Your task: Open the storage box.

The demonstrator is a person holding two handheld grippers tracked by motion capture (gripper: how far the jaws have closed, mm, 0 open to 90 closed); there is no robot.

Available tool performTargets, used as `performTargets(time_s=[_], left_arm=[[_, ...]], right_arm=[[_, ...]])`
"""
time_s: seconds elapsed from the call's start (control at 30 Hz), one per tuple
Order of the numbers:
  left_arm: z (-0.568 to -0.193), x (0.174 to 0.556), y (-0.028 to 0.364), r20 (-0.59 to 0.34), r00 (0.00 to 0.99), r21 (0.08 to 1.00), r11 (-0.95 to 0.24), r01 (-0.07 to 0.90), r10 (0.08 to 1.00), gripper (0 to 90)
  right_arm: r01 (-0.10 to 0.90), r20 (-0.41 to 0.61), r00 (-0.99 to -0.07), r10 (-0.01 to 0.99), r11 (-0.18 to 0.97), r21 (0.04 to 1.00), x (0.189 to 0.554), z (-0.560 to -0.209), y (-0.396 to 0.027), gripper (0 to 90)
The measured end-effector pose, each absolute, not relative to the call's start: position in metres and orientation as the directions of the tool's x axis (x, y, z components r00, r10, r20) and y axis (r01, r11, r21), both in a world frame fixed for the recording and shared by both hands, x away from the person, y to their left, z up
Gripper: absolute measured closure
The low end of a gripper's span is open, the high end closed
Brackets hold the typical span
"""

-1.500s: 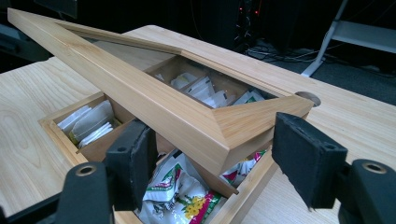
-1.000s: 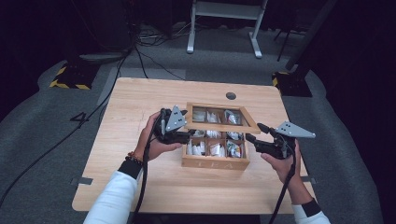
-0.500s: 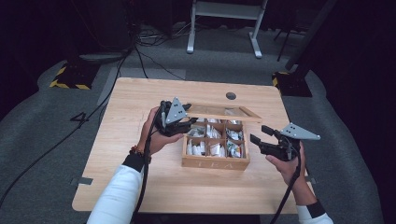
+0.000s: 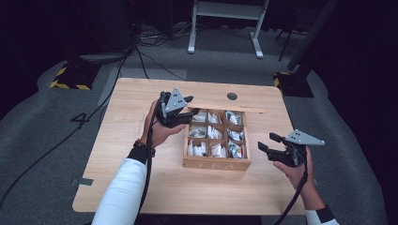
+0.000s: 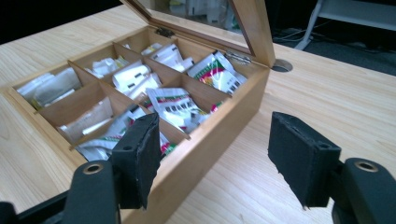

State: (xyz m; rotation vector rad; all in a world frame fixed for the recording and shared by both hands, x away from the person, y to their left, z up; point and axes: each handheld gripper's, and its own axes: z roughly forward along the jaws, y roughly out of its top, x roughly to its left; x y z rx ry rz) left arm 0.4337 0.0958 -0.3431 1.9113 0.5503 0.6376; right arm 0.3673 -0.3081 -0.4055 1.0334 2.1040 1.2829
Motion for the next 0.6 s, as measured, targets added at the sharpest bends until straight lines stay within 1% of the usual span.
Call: performTargets(time_s=[0.13,0.4,0.6], left_arm=[[-0.339,0.441,0.095,0.176,0.751,0.923,-0.371,0.099,0.637,53.9],[-0.333,0.453,0.096,0.15,0.744,0.936,-0.336,0.106,0.651,53.9],[-0.329,0.464,0.095,0.126,0.734,0.945,-0.307,0.116,0.668,53.8]], right_arm=[[0.392,0.023,-0.59,0.807,0.261,0.882,0.369,-0.412,-0.317,34.1],[0.423,0.054,-0.574,0.817,0.24,0.874,0.371,-0.418,-0.327,33.7],[0.43,0.05,-0.573,0.818,0.249,0.868,0.372,-0.422,-0.328,33.7]])
